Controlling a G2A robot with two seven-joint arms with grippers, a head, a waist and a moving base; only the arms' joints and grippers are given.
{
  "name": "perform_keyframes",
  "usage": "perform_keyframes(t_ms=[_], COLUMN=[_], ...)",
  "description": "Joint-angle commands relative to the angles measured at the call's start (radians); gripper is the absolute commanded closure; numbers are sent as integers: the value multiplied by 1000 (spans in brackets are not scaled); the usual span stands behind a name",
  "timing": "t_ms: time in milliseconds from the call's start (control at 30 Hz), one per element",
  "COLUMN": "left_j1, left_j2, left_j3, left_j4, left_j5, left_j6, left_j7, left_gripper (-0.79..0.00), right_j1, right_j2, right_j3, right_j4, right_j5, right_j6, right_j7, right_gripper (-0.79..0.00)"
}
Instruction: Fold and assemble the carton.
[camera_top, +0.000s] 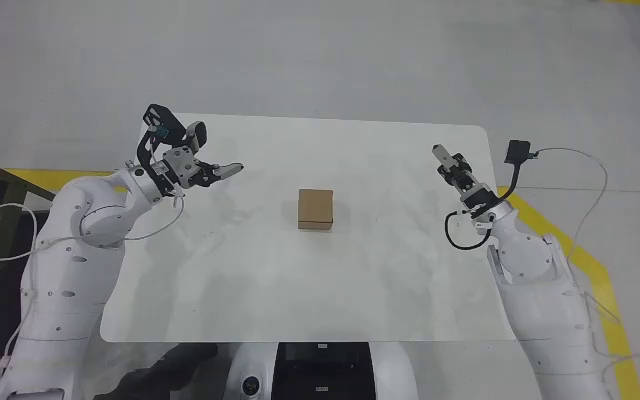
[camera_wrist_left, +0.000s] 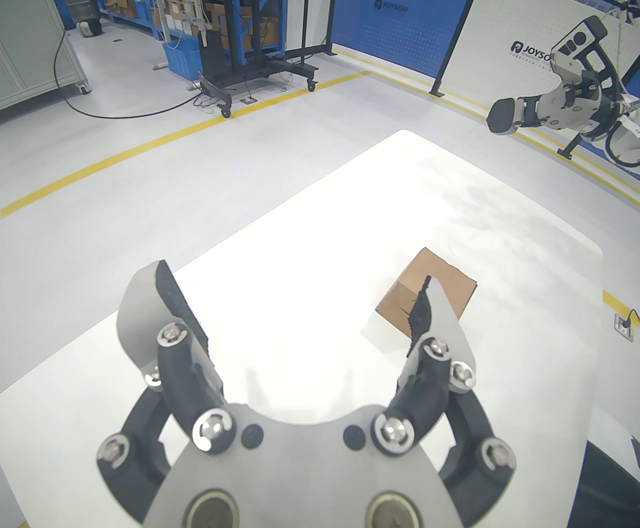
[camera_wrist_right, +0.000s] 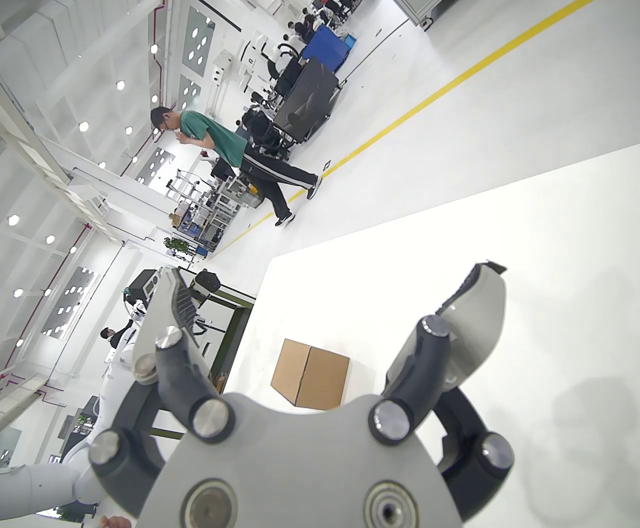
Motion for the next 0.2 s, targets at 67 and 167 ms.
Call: perform_keyframes(t_ms=[67,167], left_j1=[0,0], left_j2=[0,0], left_j3=[0,0], left_j4=[0,0], left_j5=[0,0], left_j6=[0,0], left_j7=[0,0], left_gripper=[-784,-784], right_j1=[0,0], right_j2=[0,0], right_j3=[0,0], right_j4=[0,0], right_j5=[0,0], right_j6=[0,0], right_j7=[0,0], right_gripper=[-785,-785])
